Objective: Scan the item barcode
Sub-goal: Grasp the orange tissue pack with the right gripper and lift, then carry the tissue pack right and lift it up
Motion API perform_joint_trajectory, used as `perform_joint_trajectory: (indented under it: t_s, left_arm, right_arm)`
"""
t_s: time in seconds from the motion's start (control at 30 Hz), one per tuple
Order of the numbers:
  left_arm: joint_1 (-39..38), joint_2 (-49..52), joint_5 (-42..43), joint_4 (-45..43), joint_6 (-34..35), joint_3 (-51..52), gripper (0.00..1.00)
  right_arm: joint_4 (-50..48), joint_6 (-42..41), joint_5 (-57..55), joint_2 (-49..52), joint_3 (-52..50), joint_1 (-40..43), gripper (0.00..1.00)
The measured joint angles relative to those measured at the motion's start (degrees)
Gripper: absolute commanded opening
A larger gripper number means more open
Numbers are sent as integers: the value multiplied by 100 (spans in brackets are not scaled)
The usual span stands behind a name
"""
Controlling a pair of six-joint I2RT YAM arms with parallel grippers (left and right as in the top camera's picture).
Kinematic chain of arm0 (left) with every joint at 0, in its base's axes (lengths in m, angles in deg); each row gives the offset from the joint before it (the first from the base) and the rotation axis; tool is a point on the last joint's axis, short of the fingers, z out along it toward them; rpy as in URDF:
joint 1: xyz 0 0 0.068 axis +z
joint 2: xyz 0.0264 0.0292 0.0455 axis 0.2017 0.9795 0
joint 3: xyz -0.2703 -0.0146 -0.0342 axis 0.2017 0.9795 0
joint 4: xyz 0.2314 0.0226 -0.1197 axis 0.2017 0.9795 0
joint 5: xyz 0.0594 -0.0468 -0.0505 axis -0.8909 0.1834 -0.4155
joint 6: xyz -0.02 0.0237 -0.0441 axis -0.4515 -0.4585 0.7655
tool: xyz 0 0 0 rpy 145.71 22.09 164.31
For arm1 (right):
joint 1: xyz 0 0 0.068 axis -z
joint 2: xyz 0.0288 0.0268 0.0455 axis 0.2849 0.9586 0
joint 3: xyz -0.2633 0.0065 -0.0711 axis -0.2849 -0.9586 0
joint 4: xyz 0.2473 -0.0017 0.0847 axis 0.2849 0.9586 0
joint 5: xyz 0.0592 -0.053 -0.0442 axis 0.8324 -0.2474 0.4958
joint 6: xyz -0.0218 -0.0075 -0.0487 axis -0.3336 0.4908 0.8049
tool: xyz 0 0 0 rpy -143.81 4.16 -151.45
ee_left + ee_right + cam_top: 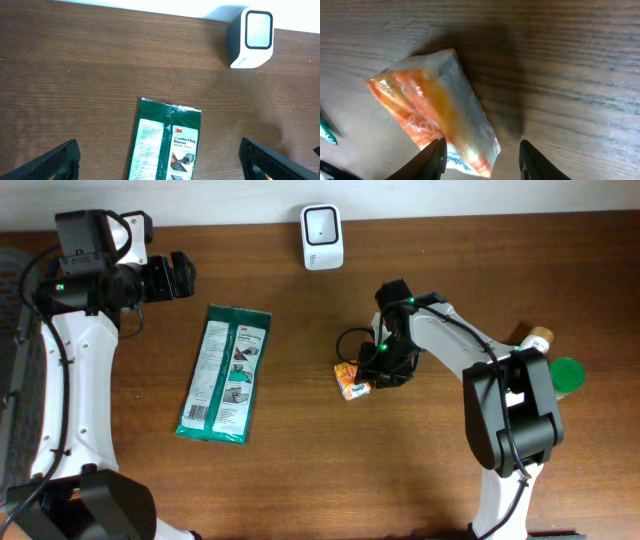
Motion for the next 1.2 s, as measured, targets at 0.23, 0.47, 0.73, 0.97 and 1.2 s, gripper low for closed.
perform_joint_trajectory:
  t_s: [0.23, 0.47, 0.73, 0.97, 1.2]
  left_arm:
    - [0, 0, 2, 0, 0, 0, 99]
    - [0, 0, 2, 0, 0, 0, 99]
    - [0, 0, 2, 0, 0, 0, 99]
    - [0, 0, 0, 0, 0, 0, 99]
    - [0, 0, 0, 0, 0, 0, 99]
  right_arm:
    - [-219, -157, 103, -13, -192, -4, 30]
    - [-315, -186, 236, -17, -243, -20, 4]
    - [-105, 319, 953, -46, -243, 155, 4]
    - [-221, 1585, 3689, -592, -26, 542, 4]
    - [-258, 2411, 5735, -750, 13, 634, 4]
